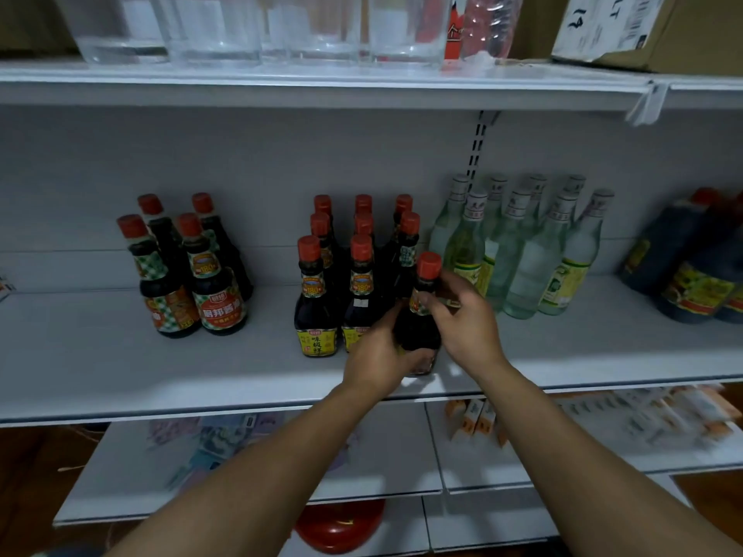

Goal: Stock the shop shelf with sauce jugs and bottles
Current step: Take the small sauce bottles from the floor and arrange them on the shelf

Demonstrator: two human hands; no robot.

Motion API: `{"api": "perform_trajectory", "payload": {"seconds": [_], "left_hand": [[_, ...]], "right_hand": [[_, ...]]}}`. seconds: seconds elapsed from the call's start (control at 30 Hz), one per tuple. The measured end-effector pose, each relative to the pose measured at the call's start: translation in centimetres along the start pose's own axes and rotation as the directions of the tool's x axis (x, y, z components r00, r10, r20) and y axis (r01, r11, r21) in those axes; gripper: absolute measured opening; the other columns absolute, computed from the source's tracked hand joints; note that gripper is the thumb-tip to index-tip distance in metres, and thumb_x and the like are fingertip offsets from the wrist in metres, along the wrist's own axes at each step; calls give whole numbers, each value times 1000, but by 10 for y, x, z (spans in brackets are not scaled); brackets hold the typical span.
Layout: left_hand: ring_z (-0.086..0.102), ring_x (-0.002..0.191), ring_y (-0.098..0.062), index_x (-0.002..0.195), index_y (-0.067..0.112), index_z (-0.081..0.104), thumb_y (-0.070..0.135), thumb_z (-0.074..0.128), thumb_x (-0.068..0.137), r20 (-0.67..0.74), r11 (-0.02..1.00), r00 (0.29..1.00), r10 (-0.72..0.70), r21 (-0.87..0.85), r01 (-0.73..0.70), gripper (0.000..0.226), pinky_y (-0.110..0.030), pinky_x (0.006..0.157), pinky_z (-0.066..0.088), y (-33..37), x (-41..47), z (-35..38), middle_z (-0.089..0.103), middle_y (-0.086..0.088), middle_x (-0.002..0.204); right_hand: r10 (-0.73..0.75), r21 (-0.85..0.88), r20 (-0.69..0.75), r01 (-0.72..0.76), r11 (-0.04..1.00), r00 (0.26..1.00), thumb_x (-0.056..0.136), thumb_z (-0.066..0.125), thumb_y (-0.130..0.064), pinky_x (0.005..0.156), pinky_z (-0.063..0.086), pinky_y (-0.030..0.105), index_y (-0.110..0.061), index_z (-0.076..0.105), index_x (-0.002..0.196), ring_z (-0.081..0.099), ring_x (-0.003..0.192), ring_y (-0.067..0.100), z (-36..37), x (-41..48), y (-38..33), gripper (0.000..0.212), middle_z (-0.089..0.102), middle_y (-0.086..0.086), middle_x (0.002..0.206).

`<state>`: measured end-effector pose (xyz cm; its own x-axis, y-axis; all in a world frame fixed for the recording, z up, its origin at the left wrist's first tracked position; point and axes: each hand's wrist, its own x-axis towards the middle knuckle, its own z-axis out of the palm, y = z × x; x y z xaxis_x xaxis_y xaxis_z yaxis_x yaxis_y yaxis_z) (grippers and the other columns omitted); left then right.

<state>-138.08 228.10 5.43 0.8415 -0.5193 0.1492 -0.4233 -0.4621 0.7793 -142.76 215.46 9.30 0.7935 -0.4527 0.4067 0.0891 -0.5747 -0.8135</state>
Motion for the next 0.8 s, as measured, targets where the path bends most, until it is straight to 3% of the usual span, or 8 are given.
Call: {"api": "perform_trajectory", "payload": {"seconds": [0.13,0.2,0.27,0.43,0.5,0.6,0.67,0.8], "left_hand": [[58,113,-11,138,34,47,37,72,80,-118,989,986,122,99,-110,64,-26,82,51,-7,-12,-12,61,11,128],[64,94,-10,121,28,62,38,71,81,-229,983,958,171,112,-148,41,-31,76,54,-12,-19,-21,68,11,106],[59,80,-9,104,21,65,33,73,81,-338,980,920,199,96,-176,28,-35,71,52,-21,-22,-32,61,10,88],[53,100,-26,107,7,56,27,76,73,-621,990,771,139,115,-85,44,-46,87,47,-48,-17,-61,56,-8,104],[48,115,-28,120,5,53,21,78,73,-628,998,776,60,55,-33,55,-47,97,43,-55,-17,-65,53,-12,119],[39,132,-27,139,12,42,19,77,76,-510,997,858,-58,-79,20,72,-44,109,37,-73,-14,-64,44,-11,140],[42,131,-22,141,17,41,21,75,80,-438,989,895,-82,-149,18,70,-42,107,40,-81,-11,-63,44,-7,142],[44,121,-10,141,20,44,15,72,84,-419,983,903,-91,-185,13,64,-24,98,38,-80,-10,-63,46,-3,137]], "right_hand": [[11,34,8,-11,999,1000,89,66,-22,79,40,3,-22,62,122,61,103,4,1,-3,-1,33,65,-9,117],[30,30,37,-31,999,999,87,69,-22,82,40,6,-25,58,127,58,104,0,0,-10,-1,41,62,-16,117],[66,-27,69,-64,998,995,86,71,-25,86,41,15,-24,53,133,54,107,1,1,-18,5,51,58,-16,119],[224,-111,43,-218,970,974,85,70,-35,93,37,24,-13,55,133,51,122,21,8,-32,23,55,55,7,133],[230,-110,25,-226,968,973,86,70,-34,92,37,23,-13,55,133,52,122,22,10,-32,20,54,55,7,133],[232,-76,13,-231,970,973,87,69,-27,86,36,18,-10,57,132,54,116,19,13,-27,15,49,58,7,130],[247,-62,5,-246,967,969,88,68,-27,85,36,18,-10,56,133,55,116,19,17,-24,16,50,58,7,131],[258,-61,-21,-258,964,966,88,69,-31,91,43,27,-14,55,134,55,120,26,26,-17,22,52,57,9,133]]}}
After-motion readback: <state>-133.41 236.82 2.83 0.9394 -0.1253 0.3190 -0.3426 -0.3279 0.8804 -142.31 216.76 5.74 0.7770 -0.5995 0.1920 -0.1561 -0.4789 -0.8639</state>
